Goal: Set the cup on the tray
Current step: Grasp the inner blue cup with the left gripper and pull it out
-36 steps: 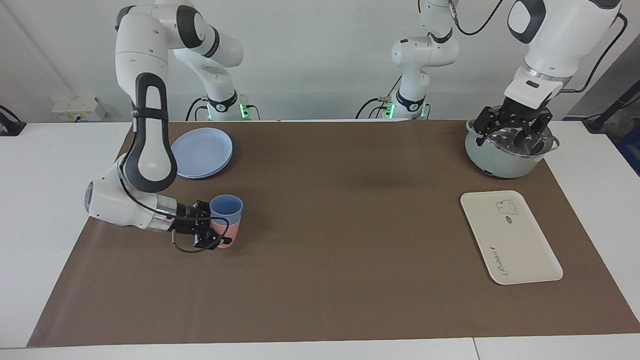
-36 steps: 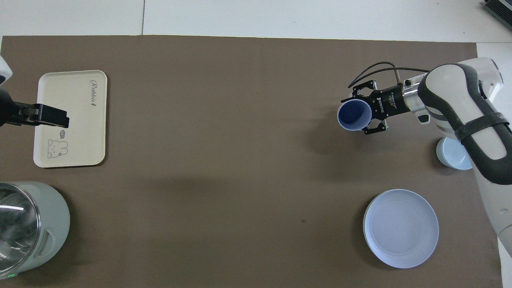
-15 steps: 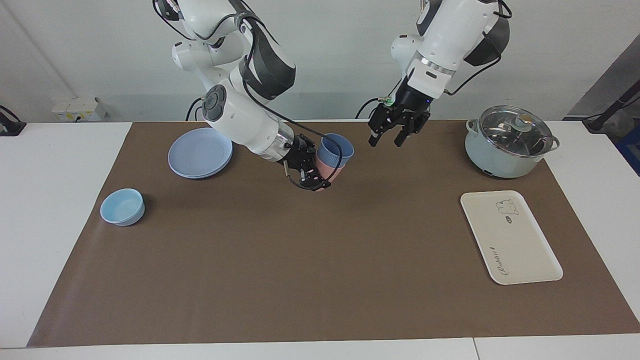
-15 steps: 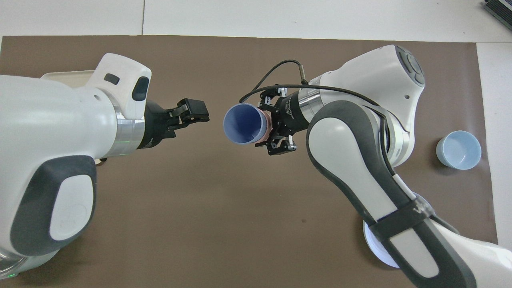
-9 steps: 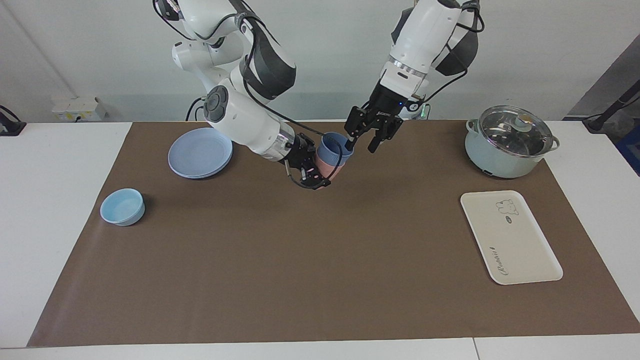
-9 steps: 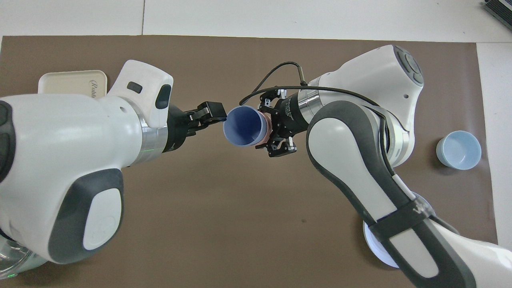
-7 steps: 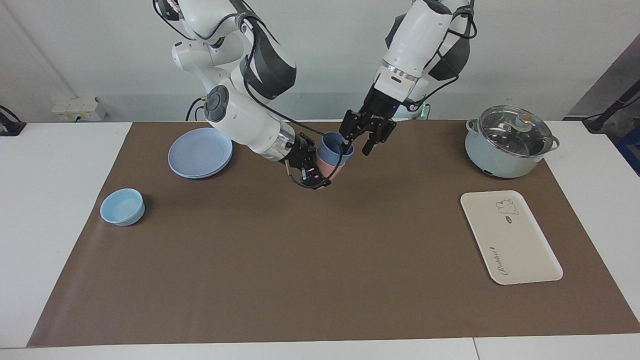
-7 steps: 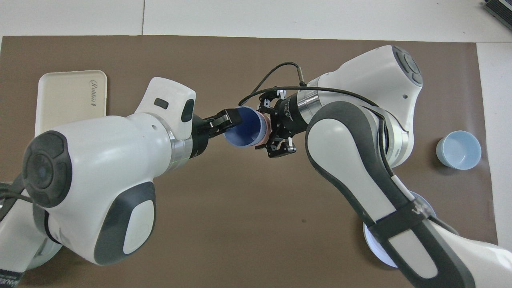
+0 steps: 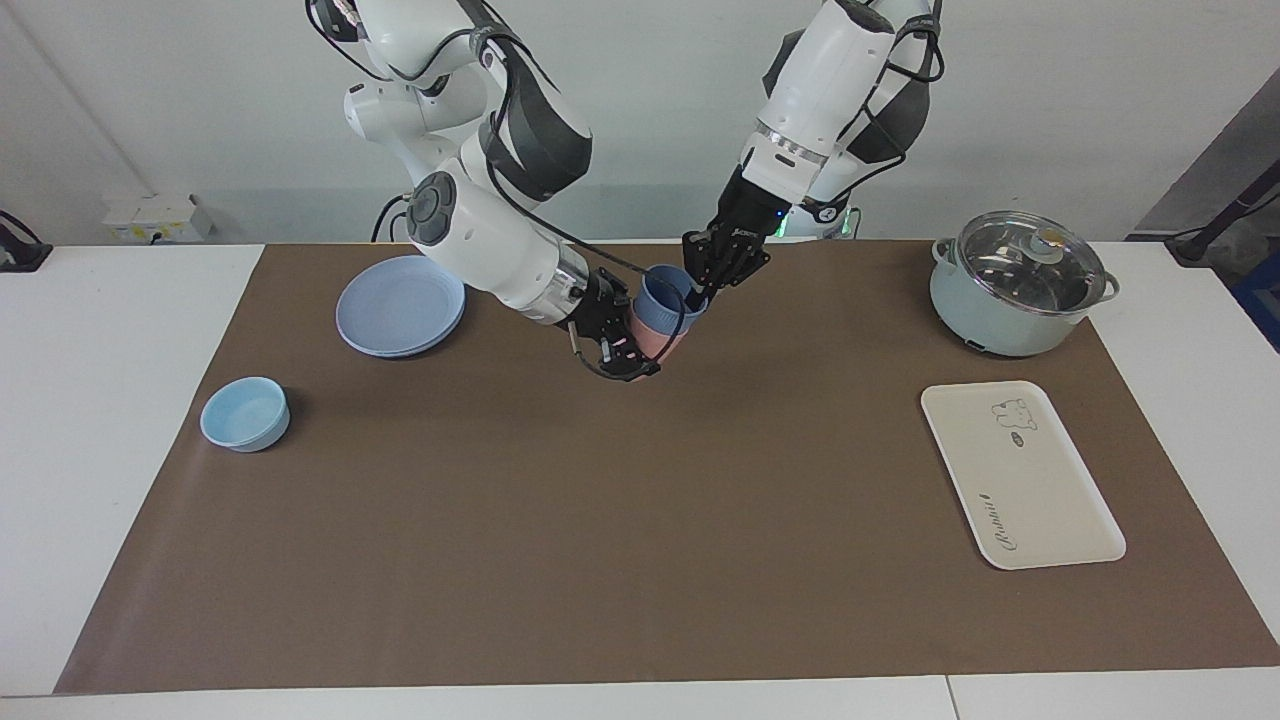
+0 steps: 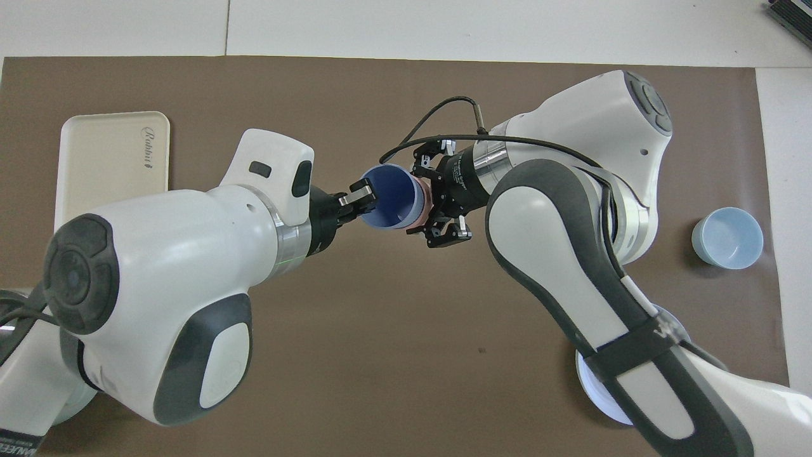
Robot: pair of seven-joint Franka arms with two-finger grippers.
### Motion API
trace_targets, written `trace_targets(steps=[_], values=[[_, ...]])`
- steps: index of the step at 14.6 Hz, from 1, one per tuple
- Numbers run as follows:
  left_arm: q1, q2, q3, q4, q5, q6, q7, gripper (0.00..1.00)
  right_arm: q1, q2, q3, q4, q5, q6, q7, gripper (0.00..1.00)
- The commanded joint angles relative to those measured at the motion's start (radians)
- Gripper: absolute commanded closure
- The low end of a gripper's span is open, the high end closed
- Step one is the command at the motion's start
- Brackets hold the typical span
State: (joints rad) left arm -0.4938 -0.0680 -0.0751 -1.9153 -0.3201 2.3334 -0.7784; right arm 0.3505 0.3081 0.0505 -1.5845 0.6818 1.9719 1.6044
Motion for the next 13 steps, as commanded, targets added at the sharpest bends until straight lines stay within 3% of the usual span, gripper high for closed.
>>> trace_targets(steps=[1,8,10,13], values=[[0.001,-0.001,0.020,0.074,-0.019,-0.102,-0.022,1.00,0.004,-0.009,0.003,0.004,-0.013,-0.011,0.015,1.00],[0.174,-0.023,0.032,0.245,-0.017,-0.431,0.054,1.00,0.004,-0.009,0.003,0.004,-0.019,-0.013,0.012,1.00],[0.248,-0.027,0.031,0.246,-0.005,-0.482,0.160,1.00,0.002,-0.009,0.003,0.004,-0.019,-0.013,0.012,1.00],[0.401,-0.059,0.029,0.165,0.001,-0.442,0.344,1.00,0.001,-0.007,0.002,0.004,-0.021,-0.010,0.009,1.00]])
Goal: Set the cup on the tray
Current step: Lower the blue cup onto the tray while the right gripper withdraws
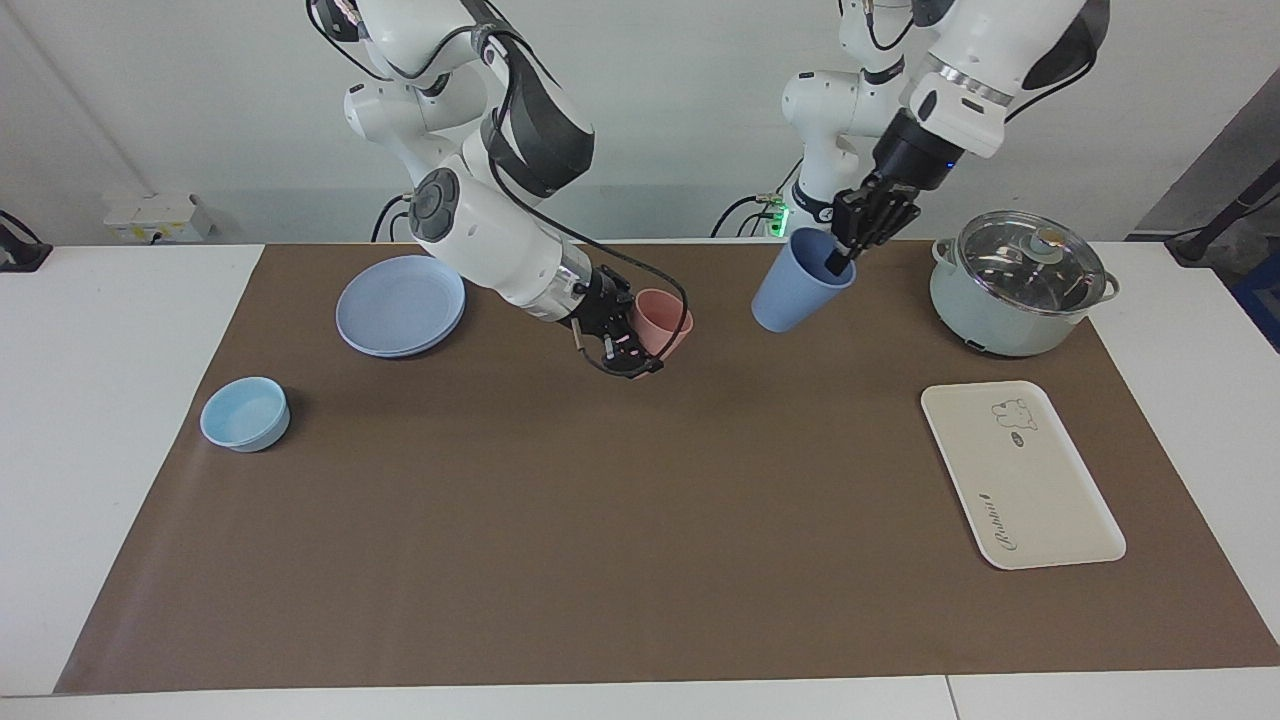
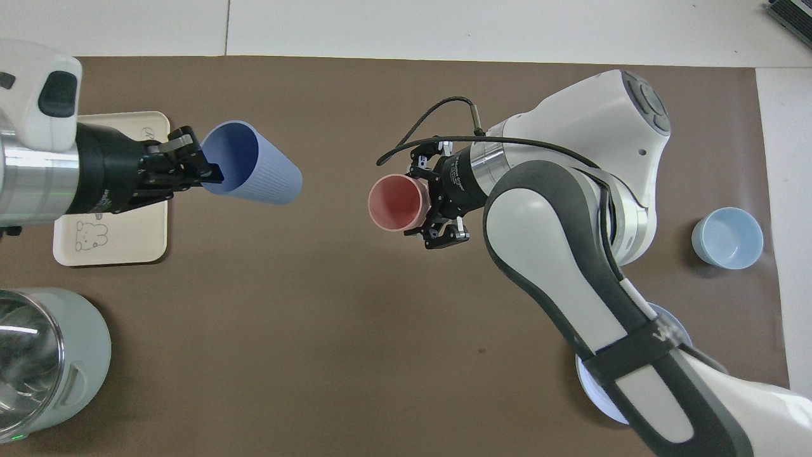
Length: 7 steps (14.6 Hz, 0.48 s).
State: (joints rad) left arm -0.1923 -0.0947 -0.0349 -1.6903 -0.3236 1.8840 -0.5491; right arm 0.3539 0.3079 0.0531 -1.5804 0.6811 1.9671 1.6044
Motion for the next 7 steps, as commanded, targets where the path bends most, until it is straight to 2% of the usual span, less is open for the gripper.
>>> trace_targets(steps=[1,5,7], values=[[0.172,-0.036,-0.013,-0.089,0.005,0.029,0.191,1.00,-0.009,-0.007,0.001,0.000,-0.020,-0.005,0.006,1.00],[0.316,0.061,-0.013,-0.152,0.005,0.183,0.461,1.00,-0.021,-0.007,-0.004,0.000,-0.020,-0.010,-0.006,1.00],[0.394,0.162,-0.013,-0.138,0.003,0.248,0.619,1.00,-0.048,-0.009,-0.010,-0.001,-0.021,-0.025,-0.011,1.00]])
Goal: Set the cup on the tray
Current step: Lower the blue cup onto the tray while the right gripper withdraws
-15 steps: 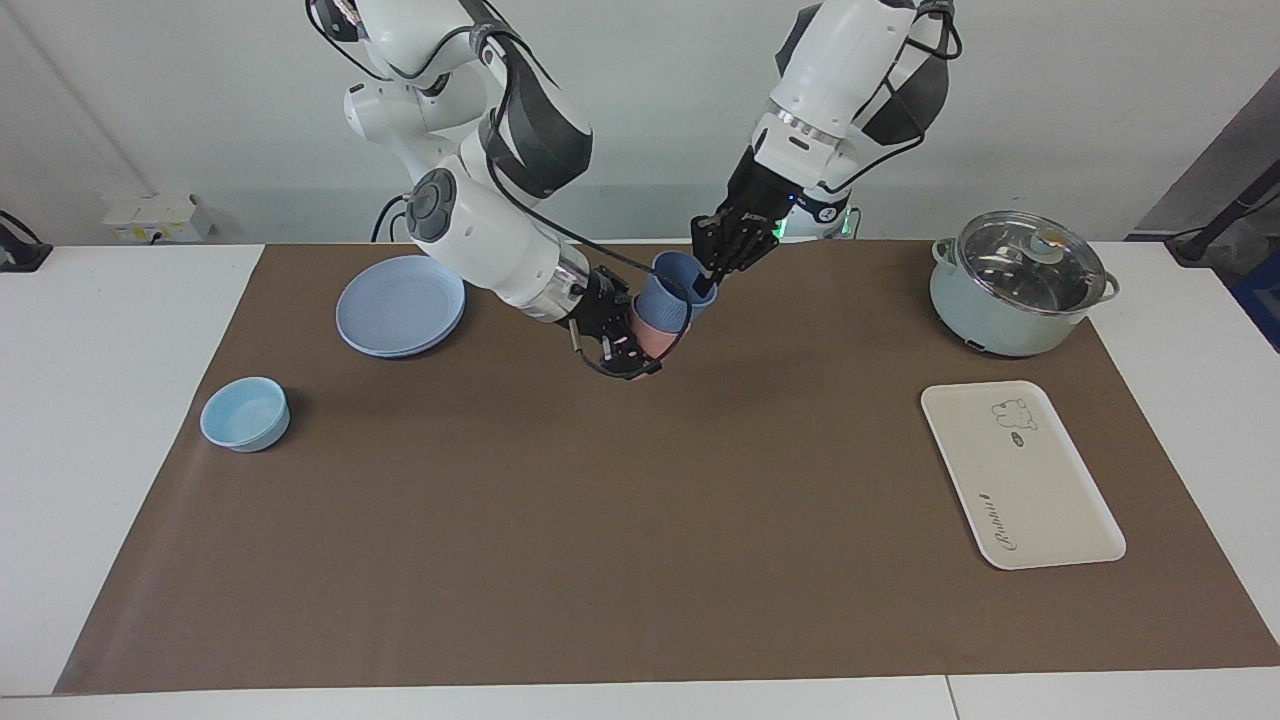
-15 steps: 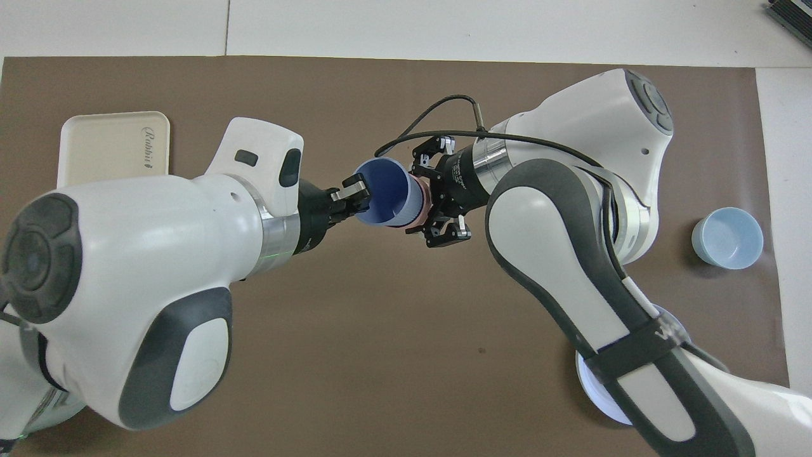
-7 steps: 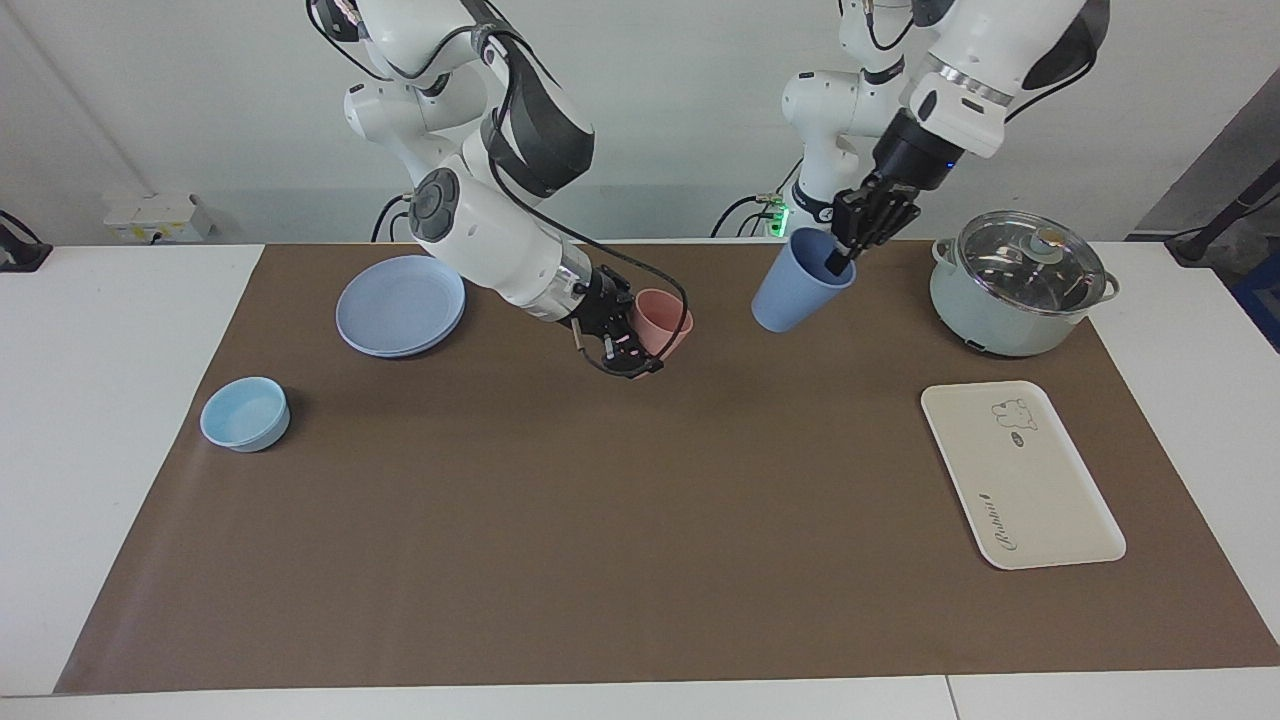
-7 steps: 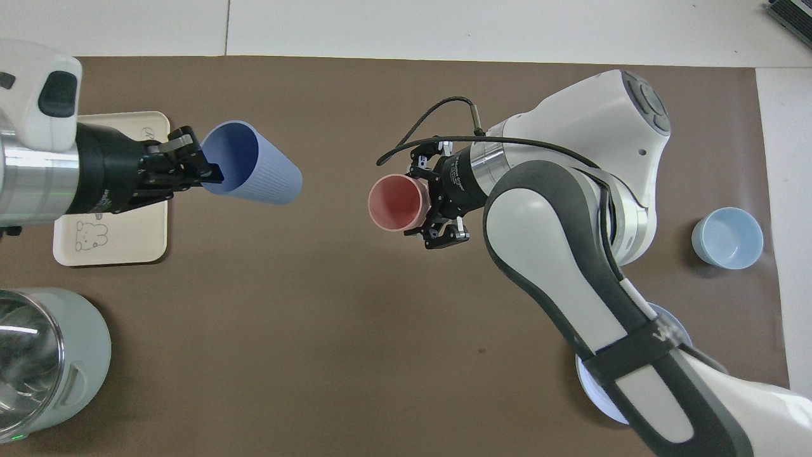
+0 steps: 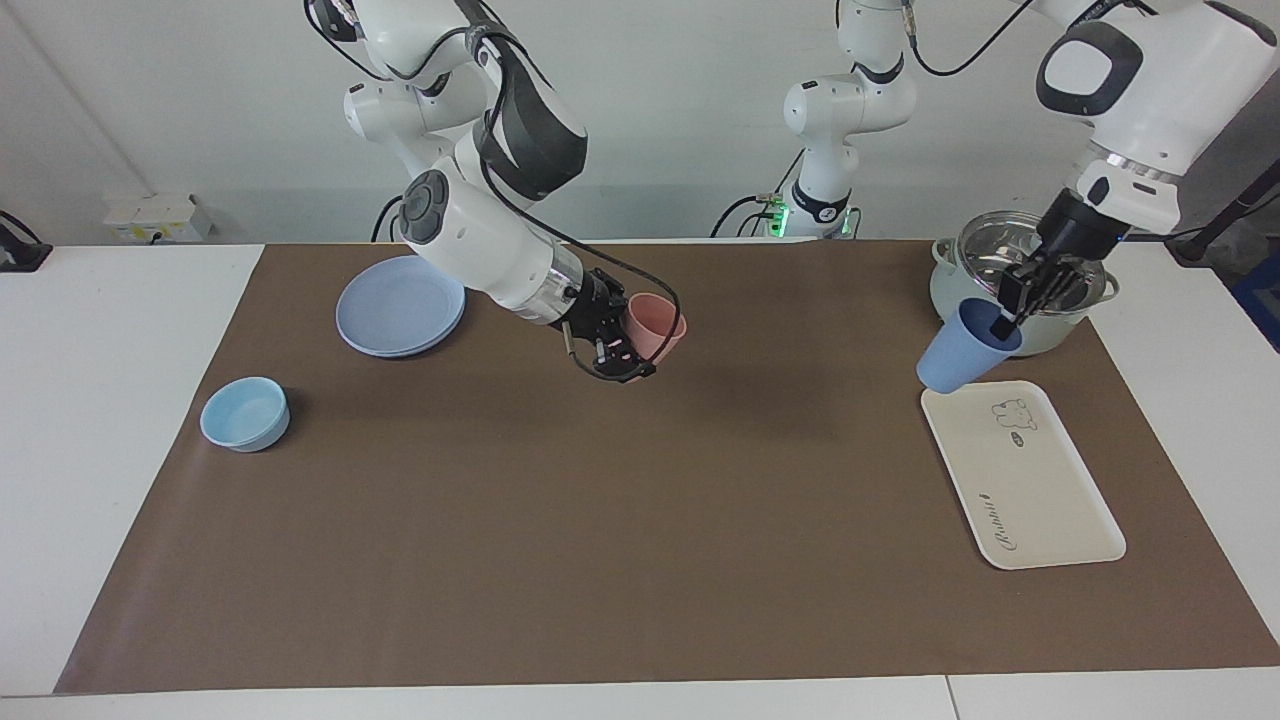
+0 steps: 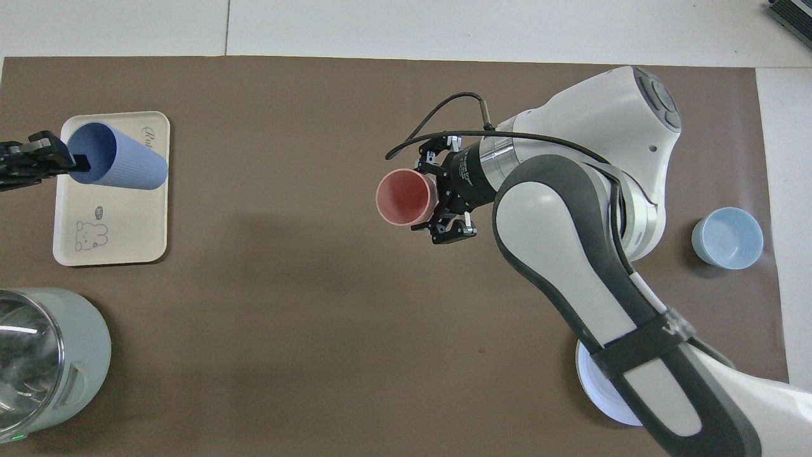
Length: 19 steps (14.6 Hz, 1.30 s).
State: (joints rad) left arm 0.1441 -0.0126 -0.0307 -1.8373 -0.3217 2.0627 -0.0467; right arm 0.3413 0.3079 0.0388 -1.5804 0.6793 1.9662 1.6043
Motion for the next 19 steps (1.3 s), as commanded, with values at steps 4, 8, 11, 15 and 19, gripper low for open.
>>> trace_targets(steps=[4,8,11,15,19], values=[[0.173,0.209,-0.017,0.009,0.001,0.212,0.391,1.00,-0.137,-0.010,0.003,-0.004,-0.023,-0.119,-0.131,1.00],[0.166,0.264,-0.017,-0.029,0.001,0.275,0.429,1.00,-0.280,-0.024,0.006,-0.033,-0.004,-0.185,-0.207,1.00],[0.167,0.260,-0.017,-0.042,0.001,0.275,0.456,1.00,-0.372,-0.052,0.007,-0.096,-0.001,-0.187,-0.211,1.00],[0.166,0.253,-0.015,-0.098,0.003,0.341,0.548,0.75,-0.491,-0.063,0.006,-0.156,0.104,-0.184,-0.345,1.00],[0.146,0.235,-0.014,-0.086,0.003,0.321,0.539,0.00,-0.562,0.042,0.006,-0.142,0.183,-0.168,-0.504,1.00]])
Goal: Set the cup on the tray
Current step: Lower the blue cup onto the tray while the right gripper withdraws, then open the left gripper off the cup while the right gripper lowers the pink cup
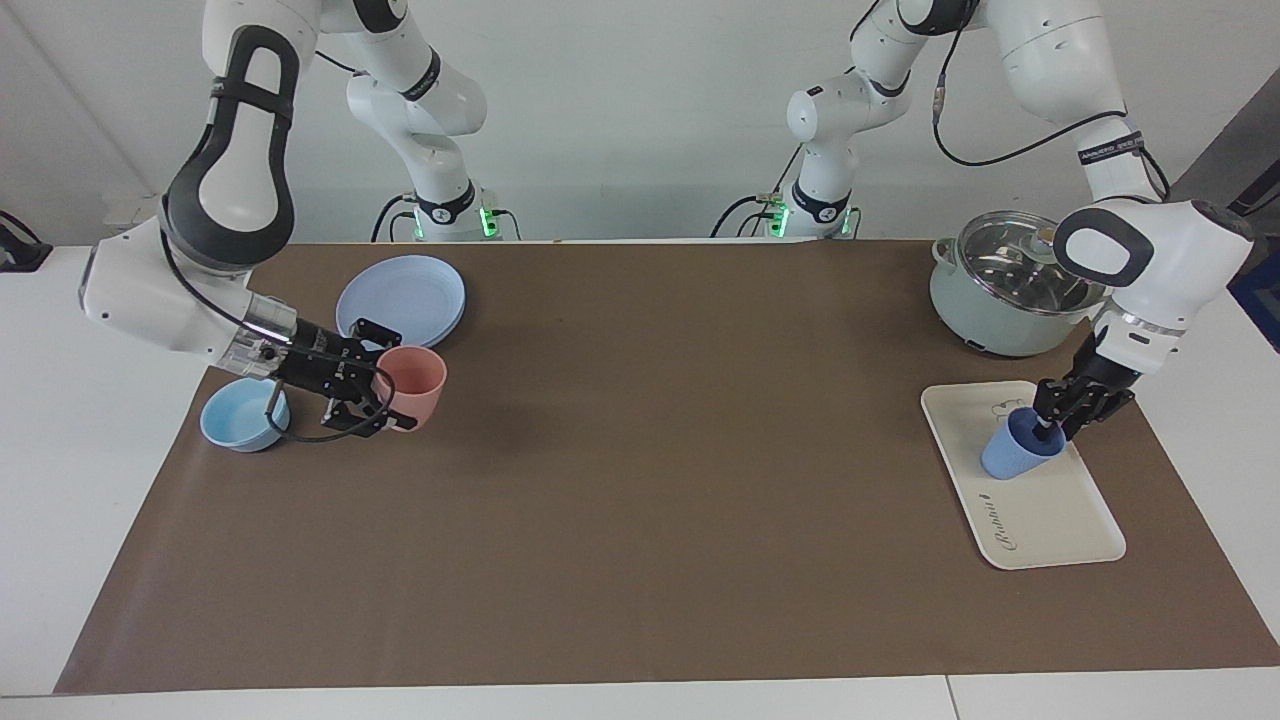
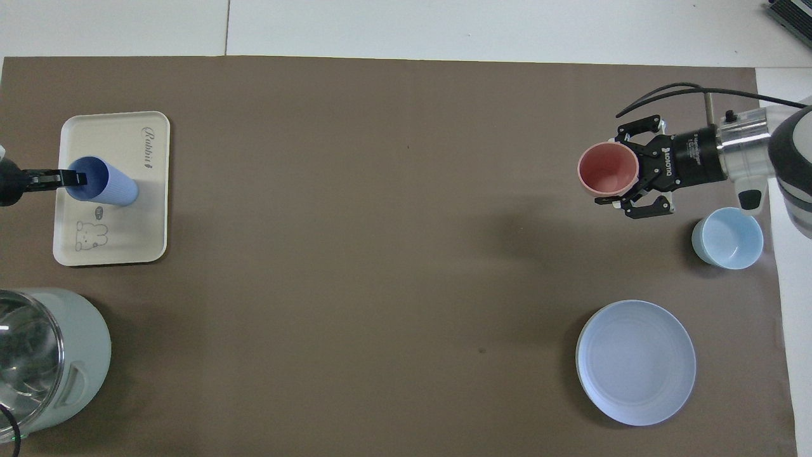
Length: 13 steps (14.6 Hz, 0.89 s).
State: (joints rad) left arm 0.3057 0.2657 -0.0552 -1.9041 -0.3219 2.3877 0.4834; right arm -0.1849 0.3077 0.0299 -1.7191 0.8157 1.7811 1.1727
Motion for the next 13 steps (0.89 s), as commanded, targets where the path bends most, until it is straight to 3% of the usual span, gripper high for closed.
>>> trace_targets(steps=[1,3,6,8,10,13], values=[[-0.016,-0.075,0.011,-0.012,0.003,-0.053,0.004,0.00,-0.062,0.068,0.015,0.001,0.046,0.015,-0.102,1.00],[-0.016,-0.140,0.014,0.013,0.007,-0.177,-0.002,0.00,-0.091,0.134,0.015,0.024,0.074,0.014,-0.186,1.00],[-0.036,-0.209,0.006,0.060,0.131,-0.298,-0.078,0.00,-0.093,0.221,0.015,0.071,0.086,0.044,-0.208,1.00],[-0.098,-0.270,0.005,0.060,0.222,-0.369,-0.144,0.00,-0.094,0.247,0.016,0.075,0.129,0.066,-0.223,1.00],[-0.155,-0.307,0.005,0.057,0.245,-0.451,-0.193,0.00,-0.108,0.266,0.015,0.070,0.203,0.058,-0.225,1.00],[-0.264,-0.350,0.005,0.007,0.285,-0.541,-0.265,0.00,-0.129,0.266,0.015,0.055,0.217,0.050,-0.225,1.00]])
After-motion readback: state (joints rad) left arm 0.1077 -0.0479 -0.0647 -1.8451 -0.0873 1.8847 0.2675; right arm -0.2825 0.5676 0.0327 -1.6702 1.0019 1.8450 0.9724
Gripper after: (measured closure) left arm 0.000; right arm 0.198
